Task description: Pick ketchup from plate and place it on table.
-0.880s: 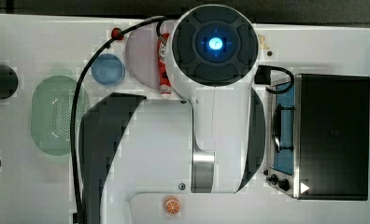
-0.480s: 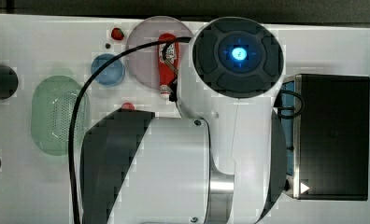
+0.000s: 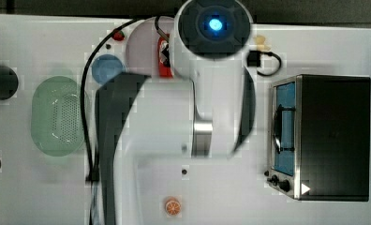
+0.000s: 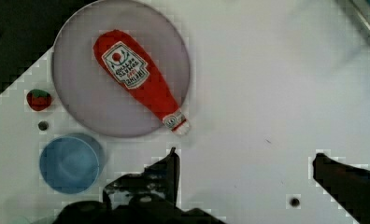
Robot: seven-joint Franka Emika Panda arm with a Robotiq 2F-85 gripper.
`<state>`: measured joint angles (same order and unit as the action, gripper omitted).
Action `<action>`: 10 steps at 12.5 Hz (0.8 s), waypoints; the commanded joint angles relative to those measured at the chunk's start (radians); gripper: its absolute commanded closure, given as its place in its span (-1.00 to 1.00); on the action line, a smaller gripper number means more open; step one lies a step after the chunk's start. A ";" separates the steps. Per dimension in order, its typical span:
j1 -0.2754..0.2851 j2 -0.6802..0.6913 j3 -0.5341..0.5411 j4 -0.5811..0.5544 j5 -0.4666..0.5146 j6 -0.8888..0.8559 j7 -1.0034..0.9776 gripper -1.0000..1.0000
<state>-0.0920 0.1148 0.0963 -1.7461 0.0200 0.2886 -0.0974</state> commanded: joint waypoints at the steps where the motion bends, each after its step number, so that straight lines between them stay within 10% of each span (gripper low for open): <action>1: -0.001 0.093 0.031 0.007 0.009 0.040 -0.157 -1.00; 10: 0.060 0.440 0.043 0.213 -0.101 0.127 -0.433 -1.00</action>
<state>-0.0605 0.5718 0.1313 -1.5742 -0.0566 0.4038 -0.4336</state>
